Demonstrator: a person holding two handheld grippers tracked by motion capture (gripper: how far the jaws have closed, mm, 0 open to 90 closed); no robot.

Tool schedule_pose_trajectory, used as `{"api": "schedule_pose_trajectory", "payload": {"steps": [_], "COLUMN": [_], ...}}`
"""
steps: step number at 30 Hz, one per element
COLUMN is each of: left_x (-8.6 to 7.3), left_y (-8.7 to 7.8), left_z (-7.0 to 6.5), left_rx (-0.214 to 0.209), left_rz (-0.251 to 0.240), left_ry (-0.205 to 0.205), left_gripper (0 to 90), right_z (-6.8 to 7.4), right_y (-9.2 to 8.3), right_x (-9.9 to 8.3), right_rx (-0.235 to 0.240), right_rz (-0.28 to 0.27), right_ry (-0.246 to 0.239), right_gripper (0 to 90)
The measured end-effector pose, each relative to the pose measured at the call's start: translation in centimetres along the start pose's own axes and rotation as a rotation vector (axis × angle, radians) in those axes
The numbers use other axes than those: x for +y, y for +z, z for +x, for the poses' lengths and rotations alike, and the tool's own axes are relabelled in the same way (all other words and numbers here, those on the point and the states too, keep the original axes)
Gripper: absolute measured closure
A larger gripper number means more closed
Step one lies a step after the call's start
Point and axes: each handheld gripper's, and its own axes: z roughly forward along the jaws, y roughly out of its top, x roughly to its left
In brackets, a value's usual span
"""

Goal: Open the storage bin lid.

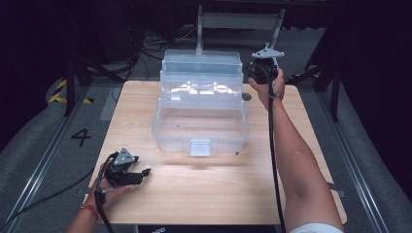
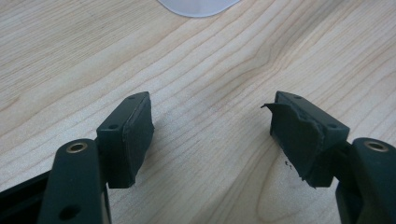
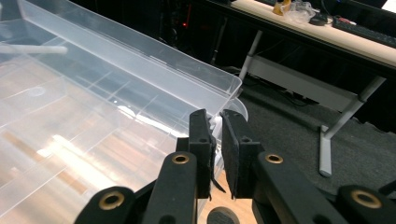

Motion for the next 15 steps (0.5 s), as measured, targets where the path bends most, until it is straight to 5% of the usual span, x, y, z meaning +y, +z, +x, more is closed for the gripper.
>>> {"api": "schedule_pose_trajectory", "payload": {"steps": [15], "left_x": [0.0], "left_y": [-0.1], "left_z": [0.0], "left_rx": [0.004], "left_rz": [0.006], "left_ry": [0.005], "left_gripper": [30.3], "right_z": [1.3], "right_y": [-3.5], "right_x": [-1.0], "right_rx": [0.051], "right_rz": [0.001], "right_ry": [-0.086], "right_gripper": [83.7]}}
